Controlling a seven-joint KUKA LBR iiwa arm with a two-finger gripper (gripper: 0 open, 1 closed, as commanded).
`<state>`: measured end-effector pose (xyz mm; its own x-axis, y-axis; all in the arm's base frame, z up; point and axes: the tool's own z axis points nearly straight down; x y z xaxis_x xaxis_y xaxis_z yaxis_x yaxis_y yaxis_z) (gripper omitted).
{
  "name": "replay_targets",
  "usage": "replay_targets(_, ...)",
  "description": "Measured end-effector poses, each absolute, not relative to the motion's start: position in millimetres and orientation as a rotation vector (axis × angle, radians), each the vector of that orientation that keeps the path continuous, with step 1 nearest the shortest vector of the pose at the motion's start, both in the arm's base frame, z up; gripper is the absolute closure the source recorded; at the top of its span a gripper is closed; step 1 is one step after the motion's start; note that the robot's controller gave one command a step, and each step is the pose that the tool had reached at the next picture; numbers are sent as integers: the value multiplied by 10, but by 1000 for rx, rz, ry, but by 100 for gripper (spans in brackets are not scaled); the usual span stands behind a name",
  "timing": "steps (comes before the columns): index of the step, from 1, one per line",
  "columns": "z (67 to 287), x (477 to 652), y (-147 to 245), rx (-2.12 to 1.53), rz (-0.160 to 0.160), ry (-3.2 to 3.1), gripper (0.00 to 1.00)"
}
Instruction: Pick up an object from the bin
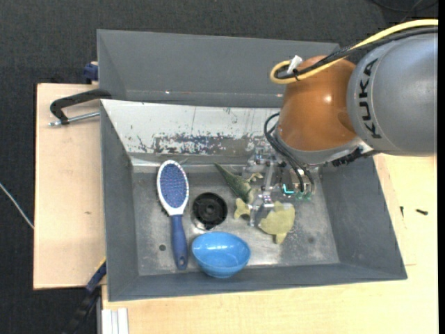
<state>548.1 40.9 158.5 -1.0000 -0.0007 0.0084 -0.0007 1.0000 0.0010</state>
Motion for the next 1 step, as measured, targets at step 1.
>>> replay_targets(1,970,5694,384,-255,-4,-3141,0)
